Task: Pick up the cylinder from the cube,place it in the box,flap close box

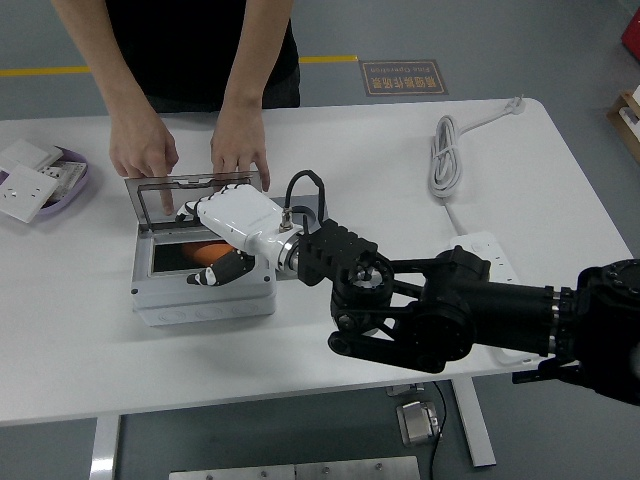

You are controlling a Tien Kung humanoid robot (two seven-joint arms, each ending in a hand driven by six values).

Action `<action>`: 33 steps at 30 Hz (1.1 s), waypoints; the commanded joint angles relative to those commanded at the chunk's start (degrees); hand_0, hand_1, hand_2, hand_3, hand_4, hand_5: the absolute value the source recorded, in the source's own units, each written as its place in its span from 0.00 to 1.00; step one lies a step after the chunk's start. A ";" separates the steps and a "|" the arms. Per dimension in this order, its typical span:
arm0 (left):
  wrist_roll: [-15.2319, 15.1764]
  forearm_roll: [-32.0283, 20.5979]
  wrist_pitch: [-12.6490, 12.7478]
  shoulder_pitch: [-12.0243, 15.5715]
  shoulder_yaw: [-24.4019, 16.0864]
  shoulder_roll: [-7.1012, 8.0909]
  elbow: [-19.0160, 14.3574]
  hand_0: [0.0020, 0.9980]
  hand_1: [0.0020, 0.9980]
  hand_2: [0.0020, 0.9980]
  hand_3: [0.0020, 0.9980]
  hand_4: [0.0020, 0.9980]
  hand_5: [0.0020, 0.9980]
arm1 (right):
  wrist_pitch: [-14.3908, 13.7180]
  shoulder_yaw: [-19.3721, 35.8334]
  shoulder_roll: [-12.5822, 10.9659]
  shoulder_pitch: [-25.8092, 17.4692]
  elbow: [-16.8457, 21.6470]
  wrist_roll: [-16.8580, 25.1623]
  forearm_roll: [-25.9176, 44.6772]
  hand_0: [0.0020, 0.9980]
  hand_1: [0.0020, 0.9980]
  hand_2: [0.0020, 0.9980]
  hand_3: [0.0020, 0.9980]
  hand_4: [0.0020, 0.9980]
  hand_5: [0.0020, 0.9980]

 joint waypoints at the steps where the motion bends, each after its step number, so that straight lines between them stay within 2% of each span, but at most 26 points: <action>1: 0.00 0.02 -0.01 0.05 -0.03 -0.03 0.00 0.63 0.65 0.63 0.67 0.72 0.25 | 0.06 0.66 0.00 0.14 0.56 0.14 1.13 0.81 0.71 0.73 0.81 0.96 0.48; 6: 0.00 0.04 -0.04 0.32 -0.10 -0.15 0.02 0.63 0.65 0.63 0.67 0.72 0.25 | 0.35 4.45 0.00 2.22 3.37 1.01 7.47 0.80 0.71 0.72 0.80 0.96 0.48; 10: -0.02 0.18 -0.06 0.26 -0.21 -0.14 0.01 0.63 0.65 0.63 0.67 0.72 0.25 | 0.22 6.39 0.00 4.12 3.32 1.80 12.02 0.78 0.69 0.71 0.79 0.96 0.48; 17: -0.03 0.30 -0.06 -0.09 -0.19 -0.05 -0.01 0.63 0.65 0.63 0.67 0.72 0.25 | 0.50 5.38 0.00 7.59 -3.70 4.20 19.73 0.76 0.68 0.70 0.79 0.96 0.48; 24: -0.04 0.45 -0.07 -0.27 -0.28 -0.01 -0.04 0.63 0.65 0.63 0.67 0.72 0.25 | 0.67 2.98 0.00 9.53 -11.72 6.70 24.34 0.75 0.67 0.69 0.78 0.95 0.47; 28: -0.05 0.45 -0.07 -0.27 -0.29 -0.05 -0.03 0.63 0.65 0.63 0.67 0.72 0.25 | 0.57 1.40 0.00 8.94 -12.91 6.97 24.73 0.75 0.67 0.69 0.78 0.95 0.48; 33: -0.08 0.61 -0.06 -0.35 -0.47 -0.06 -0.02 0.63 0.65 0.63 0.67 0.72 0.25 | 0.38 -0.06 0.00 7.75 -11.53 6.93 23.91 0.75 0.67 0.69 0.78 0.95 0.48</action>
